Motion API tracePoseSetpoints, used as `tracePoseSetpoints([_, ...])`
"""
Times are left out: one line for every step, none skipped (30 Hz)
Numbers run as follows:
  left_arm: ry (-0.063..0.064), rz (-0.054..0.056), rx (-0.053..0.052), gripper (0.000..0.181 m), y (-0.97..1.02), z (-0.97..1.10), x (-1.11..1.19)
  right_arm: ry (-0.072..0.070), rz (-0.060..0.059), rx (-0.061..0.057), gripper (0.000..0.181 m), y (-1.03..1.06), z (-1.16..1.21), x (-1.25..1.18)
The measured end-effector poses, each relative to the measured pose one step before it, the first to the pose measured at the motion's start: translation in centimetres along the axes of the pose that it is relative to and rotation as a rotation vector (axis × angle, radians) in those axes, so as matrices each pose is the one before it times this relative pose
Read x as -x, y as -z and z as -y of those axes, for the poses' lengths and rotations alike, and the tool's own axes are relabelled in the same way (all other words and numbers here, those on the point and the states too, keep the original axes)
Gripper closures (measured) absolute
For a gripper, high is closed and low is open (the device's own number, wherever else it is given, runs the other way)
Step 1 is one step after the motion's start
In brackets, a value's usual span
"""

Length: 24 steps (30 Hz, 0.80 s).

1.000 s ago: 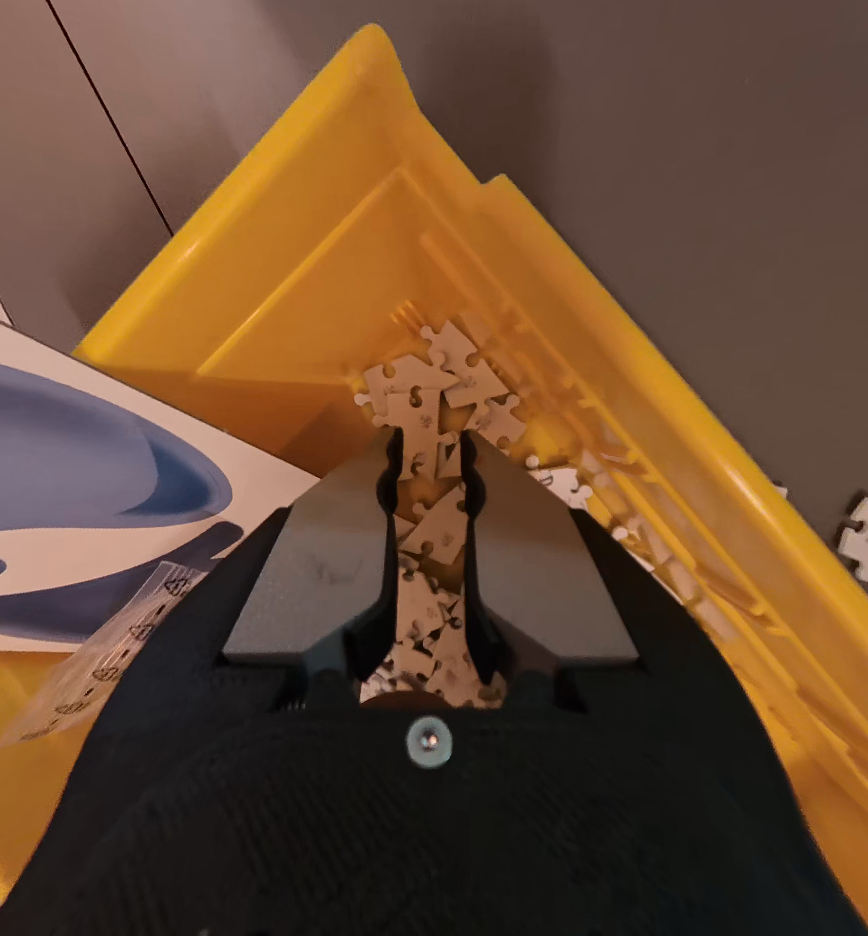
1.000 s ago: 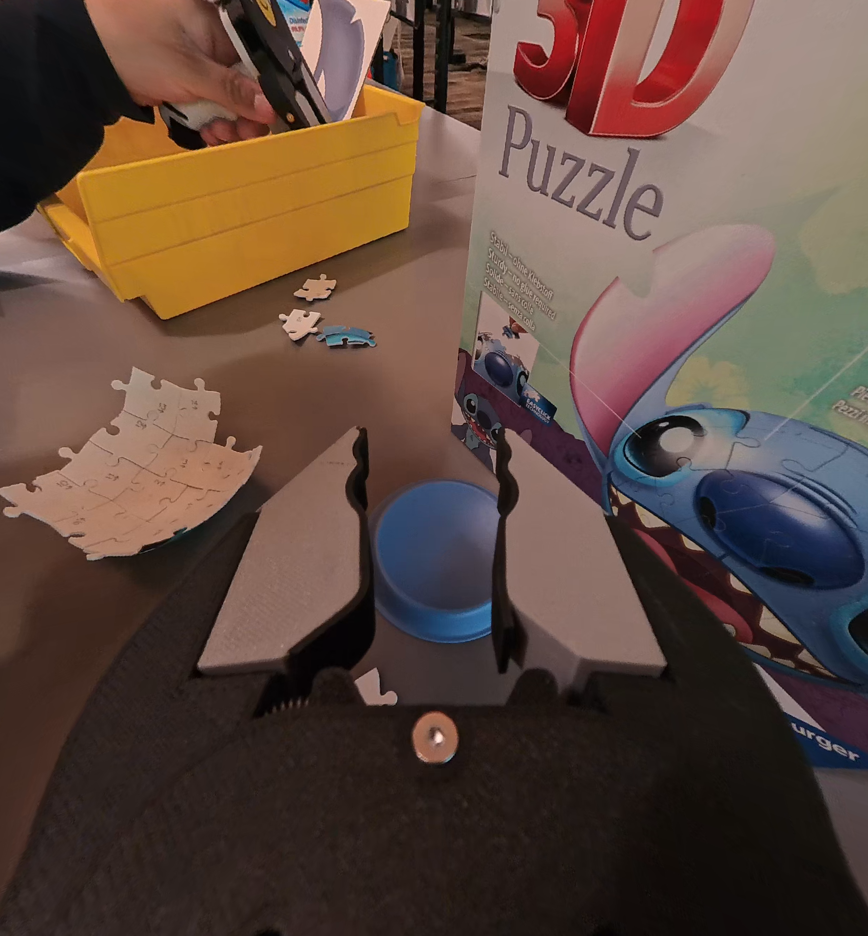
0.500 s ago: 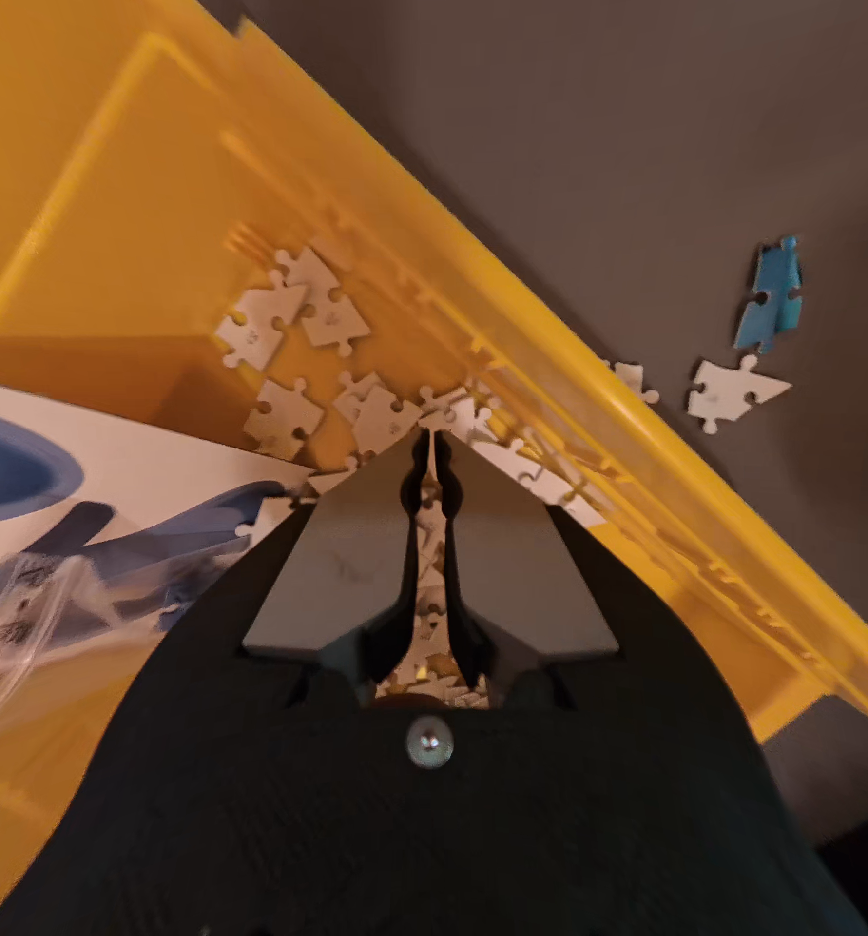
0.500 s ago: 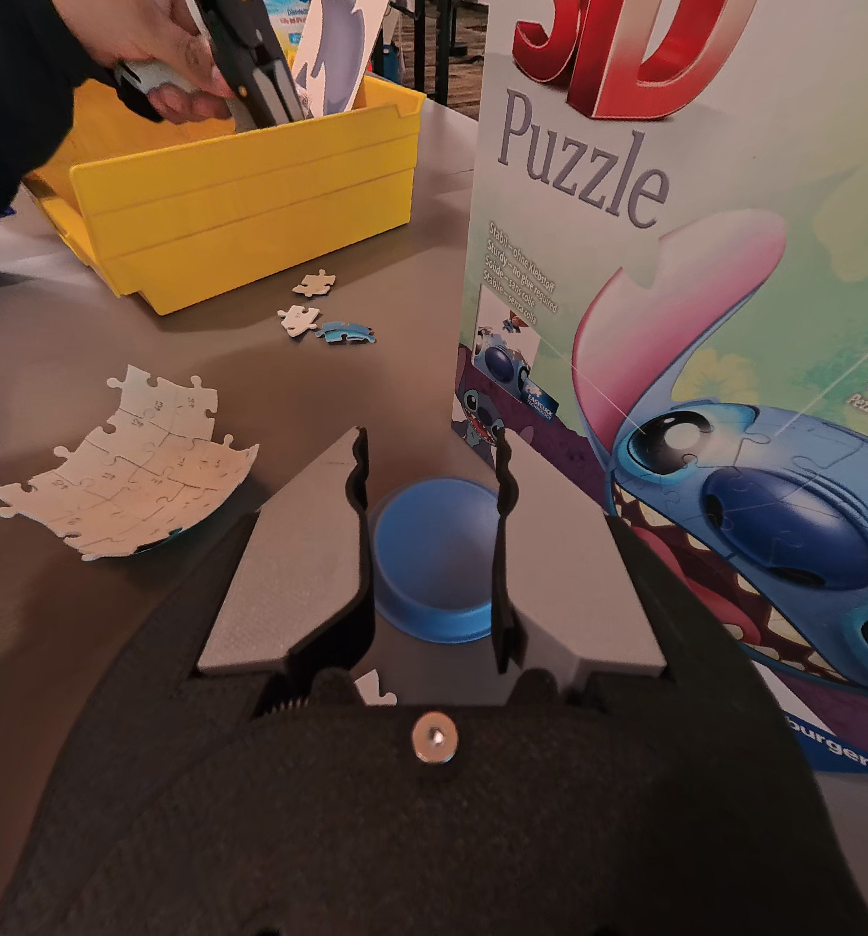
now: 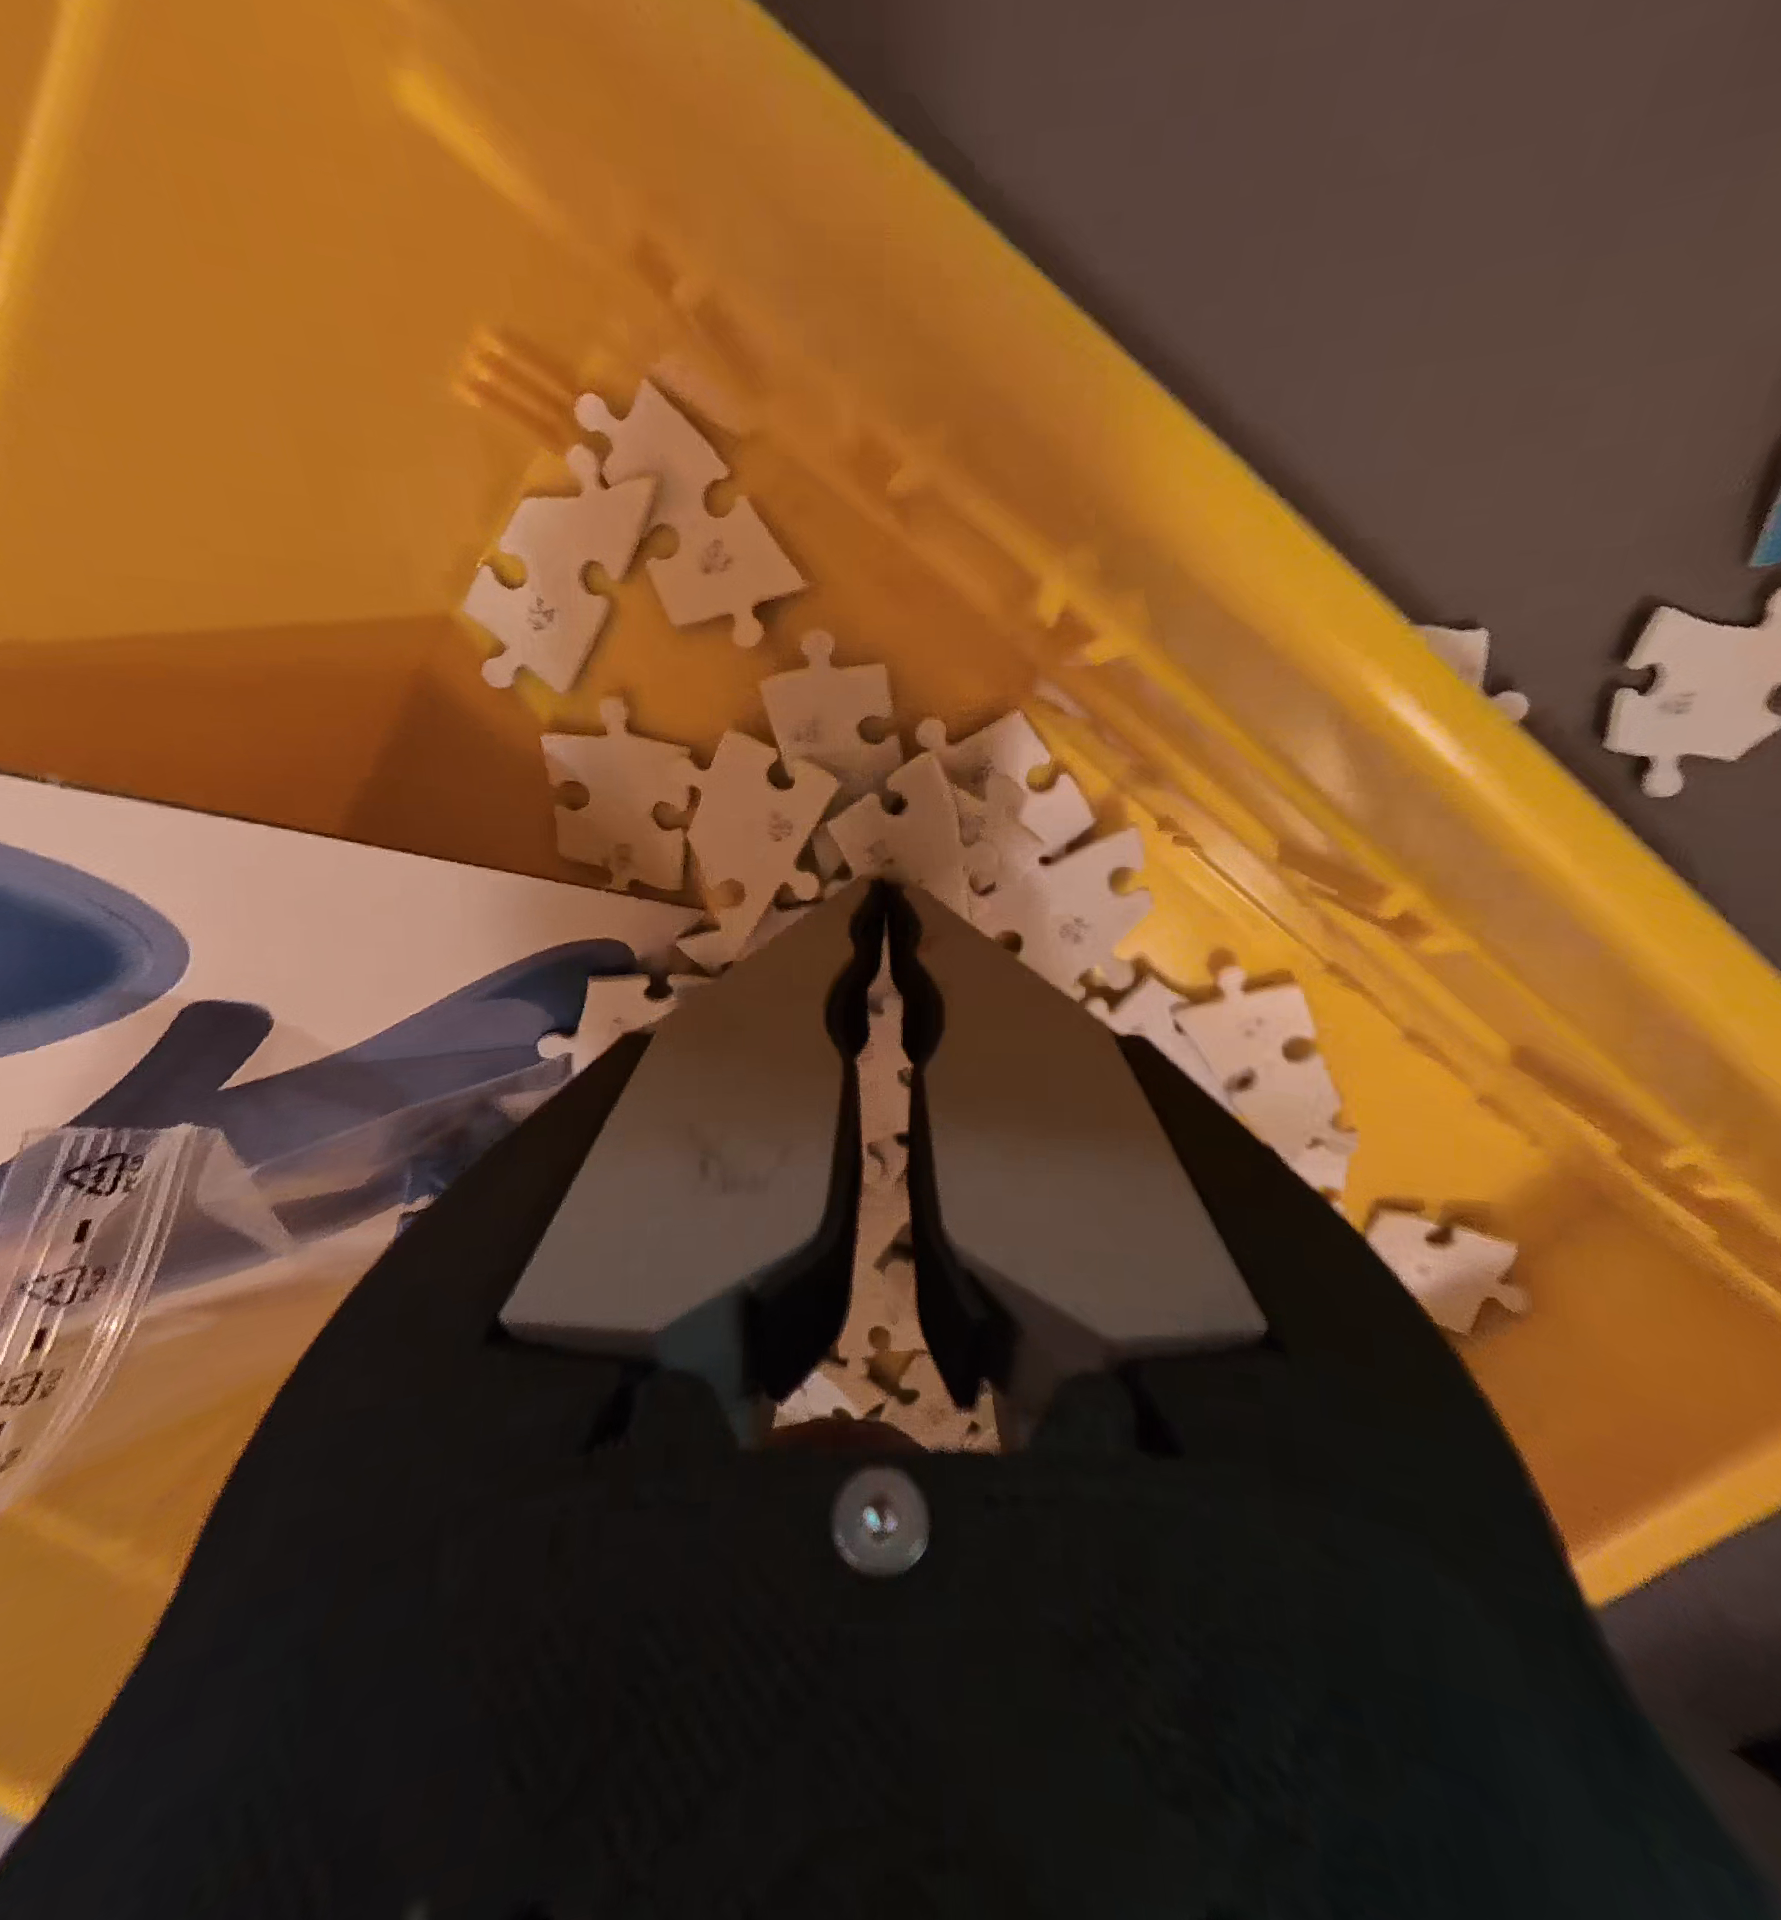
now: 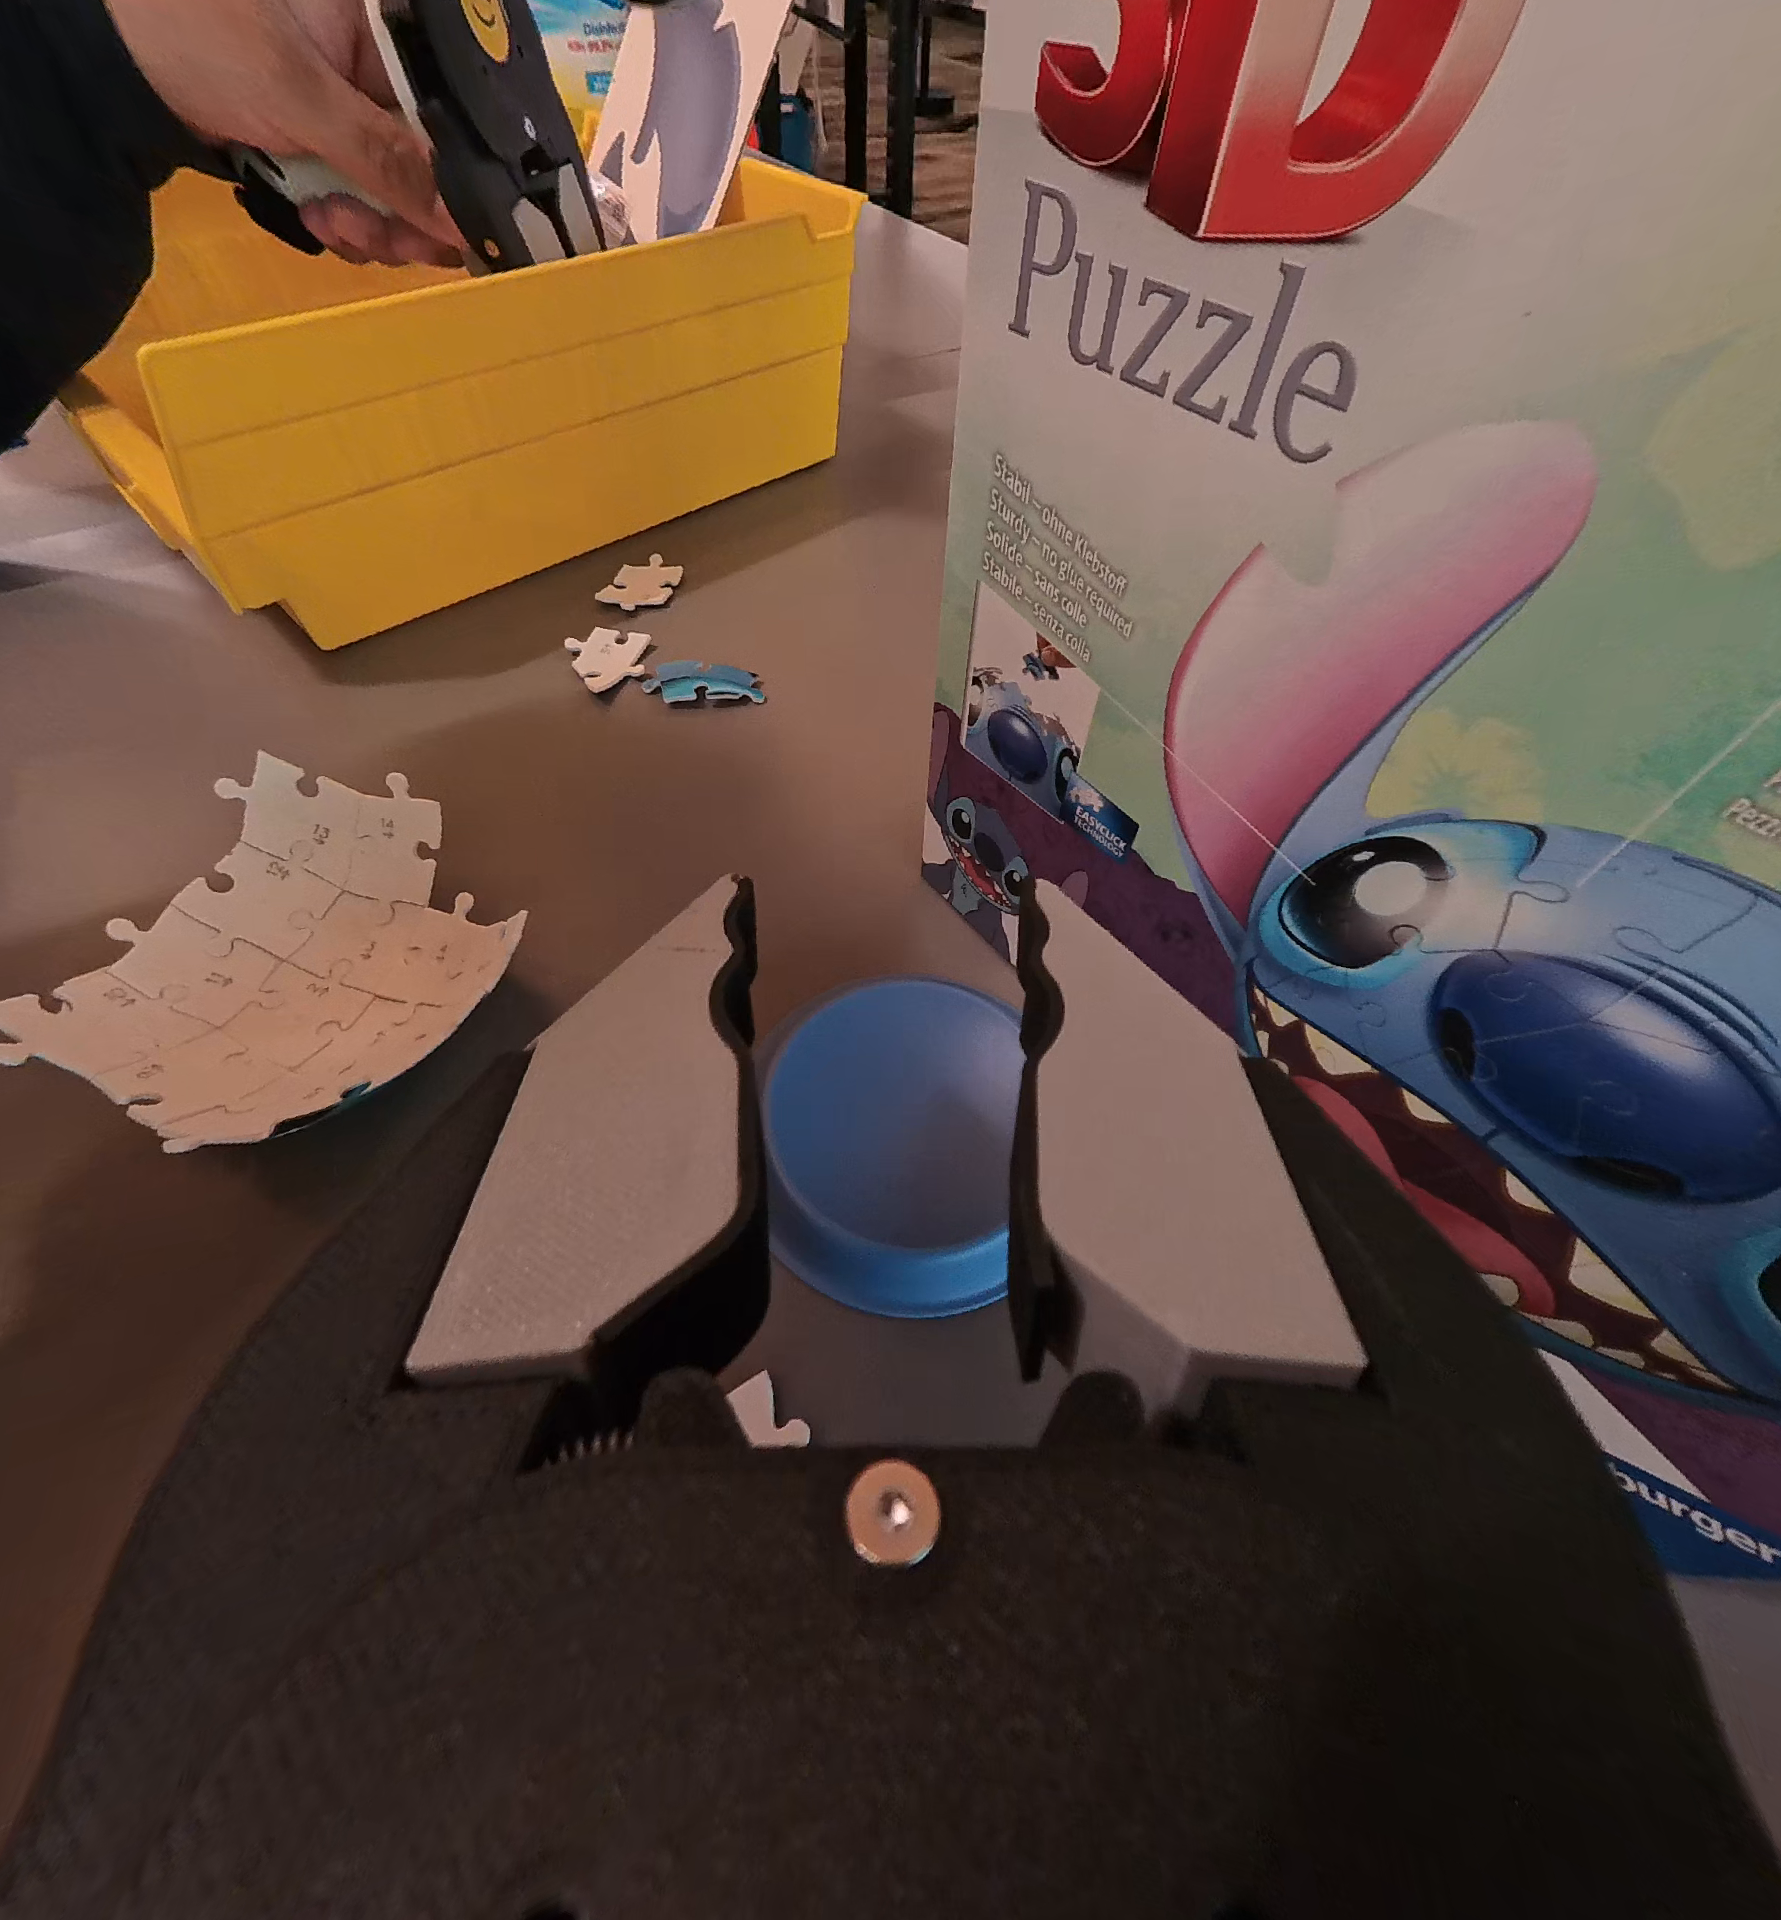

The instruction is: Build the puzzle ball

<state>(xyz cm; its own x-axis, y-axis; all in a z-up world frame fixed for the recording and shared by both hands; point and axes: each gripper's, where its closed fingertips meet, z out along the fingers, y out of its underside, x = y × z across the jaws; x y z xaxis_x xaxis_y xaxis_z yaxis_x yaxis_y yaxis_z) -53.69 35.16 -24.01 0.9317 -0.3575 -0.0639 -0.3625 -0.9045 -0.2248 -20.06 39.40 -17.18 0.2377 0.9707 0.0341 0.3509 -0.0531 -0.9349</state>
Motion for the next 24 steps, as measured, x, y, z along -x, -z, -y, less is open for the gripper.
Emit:
tracePoseSetpoints([0.0025, -0.0170, -0.0065, 0.181, 0.165, 0.059, -0.177, 0.0006, 0.0002, 0.0023, 0.134, -0.045, -0.052, 0.002])
tracePoseSetpoints([0.0012, -0.0017, -0.0089, 0.181, 0.200, 0.094, 0.019, 0.0002, 0.0006, 0.0021, 0.134, -0.034, -0.043, 0.007])
tracePoseSetpoints([0.0020, 0.0120, 0.0003, 0.181, 0.170, -0.071, 0.239, -0.0004, 0.0010, 0.0015, 0.134, -0.032, -0.038, 0.006])
tracePoseSetpoints([0.0038, 0.0220, 0.0087, 0.181, 0.127, -0.243, 0.434, -0.0004, 0.0006, 0.0008, 0.134, -0.022, -0.023, 0.008])
tracePoseSetpoints([0.0062, 0.0297, 0.0066, 0.181, 0.115, -0.215, 0.592, -0.0005, -0.0001, 0.0003, 0.134, -0.006, -0.012, -0.017])
tracePoseSetpoints([0.0091, 0.0258, 0.0032, 0.181, 0.103, -0.140, 0.551, -0.0009, -0.0001, -0.0002, 0.134, -0.001, -0.008, -0.016])
tracePoseSetpoints([0.0039, -0.0010, -0.0077, 0.181, 0.140, 0.105, 0.062, -0.0011, 0.0002, -0.0004, 0.134, -0.007, 0.006, -0.009])
tracePoseSetpoints([-0.0075, -0.0373, -0.0286, 0.181, 0.210, 0.490, -0.659, -0.0008, 0.0000, -0.0002, 0.134, 0.003, 0.001, -0.016])
tracePoseSetpoints([-0.0190, -0.0585, -0.0361, 0.181, 0.211, 0.681, -1.186, -0.0003, -0.0001, 0.0003, 0.134, -0.011, -0.009, 0.003])
tracePoseSetpoints([-0.0258, -0.0538, -0.0271, 0.181, 0.081, 0.608, -1.283, 0.0001, 0.0000, 0.0008, 0.134, -0.016, -0.014, 0.005])
tracePoseSetpoints([-0.0282, -0.0296, -0.0093, 0.181, -0.096, 0.318, -0.954, 0.0006, -0.0004, 0.0012, 0.134, -0.007, -0.011, 0.004])
tracePoseSetpoints([-0.0249, 0.0021, 0.0101, 0.181, -0.271, -0.015, -0.400, 0.0011, -0.0010, 0.0006, 0.134, 0.003, 0.003, 0.000])
tracePoseSetpoints([-0.0180, 0.0258, 0.0290, 0.181, -0.432, -0.367, 0.122, 0.0011, -0.0014, -0.0006, 0.134, 0.019, 0.022, -0.002])
tracePoseSetpoints([-0.0128, 0.0343, 0.0427, 0.181, -0.506, -0.638, 0.405, 0.0008, -0.0013, -0.0016, 0.134, 0.040, 0.035, -0.014])
tracePoseSetpoints([-0.0061, 0.0425, 0.0269, 0.181, -0.338, -0.424, 0.637, 0.0003, -0.0009, -0.0018, 0.134, 0.042, 0.048, -0.006])
tracePoseSetpoints([0.0033, 0.0248, -0.0020, 0.181, 0.037, -0.033, 0.506, -0.0001, -0.0007, -0.0019, 0.134, 0.045, 0.036, -0.012])
tracePoseSetpoints([0.0151, -0.0018, 0.0162, 0.181, -0.040, -0.352, 0.195, -0.0005, -0.0007, -0.0020, 0.134, 0.039, 0.039, -0.029])
tracePoseSetpoints([0.0162, 0.0032, 0.0108, 0.181, -0.074, -0.277, 0.301, -0.0013, 0.0000, -0.0014, 0.134, 0.010, 0.010, -0.027])
tracePoseSetpoints([0.0121, 0.0192, 0.0055, 0.181, -0.066, -0.169, 0.548, -0.0018, 0.0015, 0.0002, 0.134, -0.009, -0.010, 0.005])
tracePoseSetpoints([0.0146, 0.0288, 0.0047, 0.181, -0.019, -0.155, 0.698, -0.0010, 0.0020, 0.0016, 0.134, -0.021, -0.032, 0.011])
tracePoseSetpoints([0.0205, 0.0314, 0.0078, 0.181, 0.028, -0.186, 0.775, 0.0011, 0.0003, 0.0019, 0.134, -0.028, -0.032, 0.017])
tracePoseSetpoints([0.0149, 0.0140, 0.0011, 0.181, 0.095, -0.078, 0.468, 0.0020, -0.0010, 0.0014, 0.134, -0.020, -0.029, 0.000])
tracePoseSetpoints([0.0020, -0.0164, -0.0143, 0.181, 0.202, 0.153, -0.131, 0.0009, 0.0001, 0.0008, 0.134, -0.023, -0.011, 0.013])
tracePoseSetpoints([-0.0074, -0.0324, -0.0224, 0.181, 0.306, 0.273, -0.508, -0.0004, 0.0008, 0.0004, 0.134, -0.012, -0.011, 0.007])
